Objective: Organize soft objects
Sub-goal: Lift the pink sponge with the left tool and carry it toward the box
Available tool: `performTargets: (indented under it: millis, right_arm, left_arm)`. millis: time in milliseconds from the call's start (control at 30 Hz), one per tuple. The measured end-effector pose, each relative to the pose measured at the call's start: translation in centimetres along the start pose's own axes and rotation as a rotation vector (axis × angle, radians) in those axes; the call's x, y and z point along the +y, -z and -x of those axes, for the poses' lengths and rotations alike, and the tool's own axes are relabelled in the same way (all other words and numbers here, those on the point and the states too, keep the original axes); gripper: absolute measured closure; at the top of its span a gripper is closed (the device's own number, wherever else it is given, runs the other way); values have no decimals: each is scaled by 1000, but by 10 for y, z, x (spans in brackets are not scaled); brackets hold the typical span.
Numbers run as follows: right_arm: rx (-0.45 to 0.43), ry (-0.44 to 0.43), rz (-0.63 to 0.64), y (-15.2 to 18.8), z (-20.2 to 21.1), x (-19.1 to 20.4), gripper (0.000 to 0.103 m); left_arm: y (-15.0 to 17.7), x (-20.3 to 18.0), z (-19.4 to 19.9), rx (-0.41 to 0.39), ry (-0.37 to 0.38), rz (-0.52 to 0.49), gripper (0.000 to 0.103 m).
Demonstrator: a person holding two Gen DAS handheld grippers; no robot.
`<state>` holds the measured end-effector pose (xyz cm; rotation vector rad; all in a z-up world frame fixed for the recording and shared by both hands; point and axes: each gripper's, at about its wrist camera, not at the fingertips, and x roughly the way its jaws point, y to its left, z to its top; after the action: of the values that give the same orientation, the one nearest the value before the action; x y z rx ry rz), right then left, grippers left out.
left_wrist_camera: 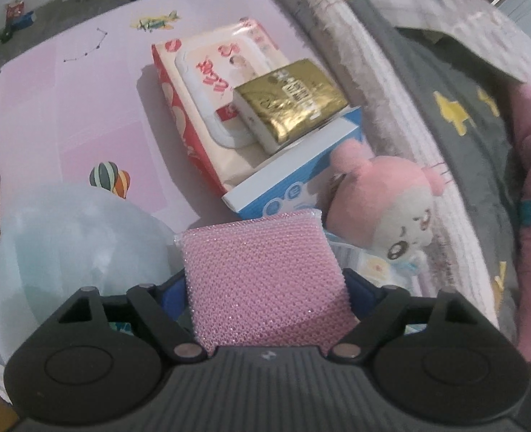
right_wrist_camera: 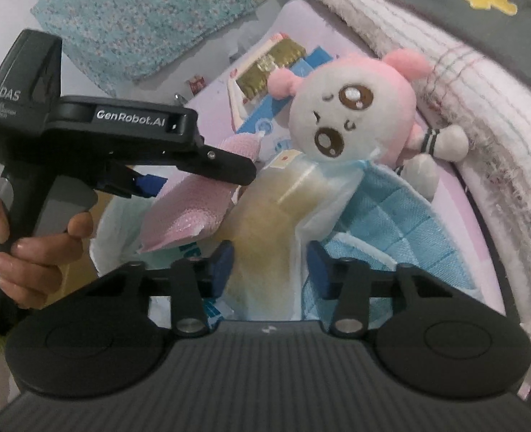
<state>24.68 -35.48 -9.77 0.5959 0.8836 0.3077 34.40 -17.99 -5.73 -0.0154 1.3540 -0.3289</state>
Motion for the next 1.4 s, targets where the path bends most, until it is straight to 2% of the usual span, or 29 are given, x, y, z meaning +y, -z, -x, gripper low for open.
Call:
performTargets:
  millis: [100, 400, 833, 1133, 1400]
  right_arm:
    - [-33, -18, 0, 2, 10, 1, 74]
    - [-119, -74, -44, 7, 37, 6, 78]
    - [-270, -122, 5, 22, 108, 55, 80]
    - [-303, -202, 114, 36, 137, 129, 80]
    - [-241, -302, 204, 38, 111, 214, 80]
  left_arm:
    - [6, -3, 12, -30, 14, -11, 17]
    - [24, -9, 51, -123, 83, -29, 18]
    - [68, 13, 145, -296, 166, -27, 18]
    - [118, 73, 216, -431, 175, 32, 18]
    - [161, 156, 264, -544, 107, 138, 18]
